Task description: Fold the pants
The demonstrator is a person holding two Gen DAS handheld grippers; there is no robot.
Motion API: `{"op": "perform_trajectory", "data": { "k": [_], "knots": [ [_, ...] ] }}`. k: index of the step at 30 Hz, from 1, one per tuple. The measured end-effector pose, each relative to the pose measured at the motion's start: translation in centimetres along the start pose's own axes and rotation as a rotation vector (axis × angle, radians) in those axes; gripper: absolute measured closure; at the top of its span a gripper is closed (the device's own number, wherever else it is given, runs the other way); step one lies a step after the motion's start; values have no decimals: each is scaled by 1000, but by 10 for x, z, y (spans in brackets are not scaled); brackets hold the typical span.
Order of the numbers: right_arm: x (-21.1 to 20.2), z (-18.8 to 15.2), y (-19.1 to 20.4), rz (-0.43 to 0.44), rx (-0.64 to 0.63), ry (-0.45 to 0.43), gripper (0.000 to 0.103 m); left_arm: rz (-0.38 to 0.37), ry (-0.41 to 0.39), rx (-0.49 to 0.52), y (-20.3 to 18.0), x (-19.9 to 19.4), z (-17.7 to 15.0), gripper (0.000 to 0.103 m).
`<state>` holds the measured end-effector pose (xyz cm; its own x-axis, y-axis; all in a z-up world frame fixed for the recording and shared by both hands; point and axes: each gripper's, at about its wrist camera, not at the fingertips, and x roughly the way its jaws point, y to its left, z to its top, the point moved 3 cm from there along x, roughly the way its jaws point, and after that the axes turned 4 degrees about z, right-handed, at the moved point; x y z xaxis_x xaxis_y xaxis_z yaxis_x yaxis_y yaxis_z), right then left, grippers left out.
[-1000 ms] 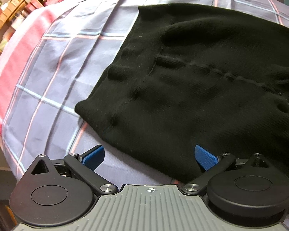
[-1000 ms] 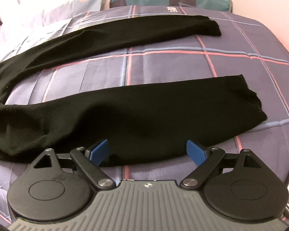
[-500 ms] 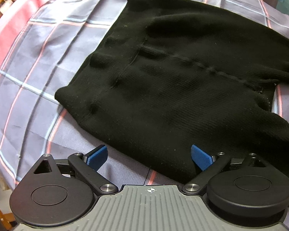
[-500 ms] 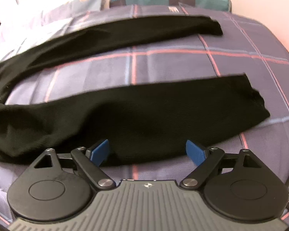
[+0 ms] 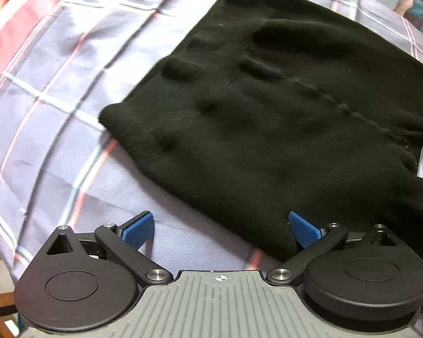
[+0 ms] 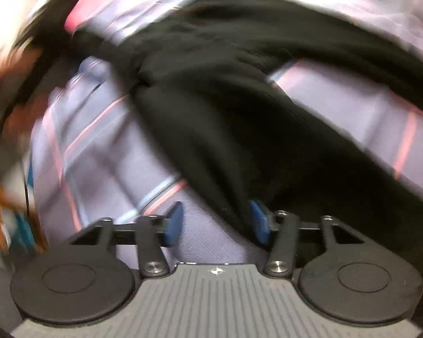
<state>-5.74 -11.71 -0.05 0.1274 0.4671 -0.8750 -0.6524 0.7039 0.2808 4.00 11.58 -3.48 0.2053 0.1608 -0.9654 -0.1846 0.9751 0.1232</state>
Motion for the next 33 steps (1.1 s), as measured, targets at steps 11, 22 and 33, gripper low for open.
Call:
{"op": "perform_trajectory", "data": {
  "k": [11, 22, 33],
  "knots": [
    [43, 180, -31, 140, -117, -259, 74, -66, -109, -18, 13, -13, -24, 0],
    [170, 268, 24, 184, -271, -215, 99, -78, -156, -16, 15, -20, -34, 0],
    [156, 284, -52, 36, -88, -253, 76, -46, -158, 24, 4, -21, -32, 0]
  ]
}}
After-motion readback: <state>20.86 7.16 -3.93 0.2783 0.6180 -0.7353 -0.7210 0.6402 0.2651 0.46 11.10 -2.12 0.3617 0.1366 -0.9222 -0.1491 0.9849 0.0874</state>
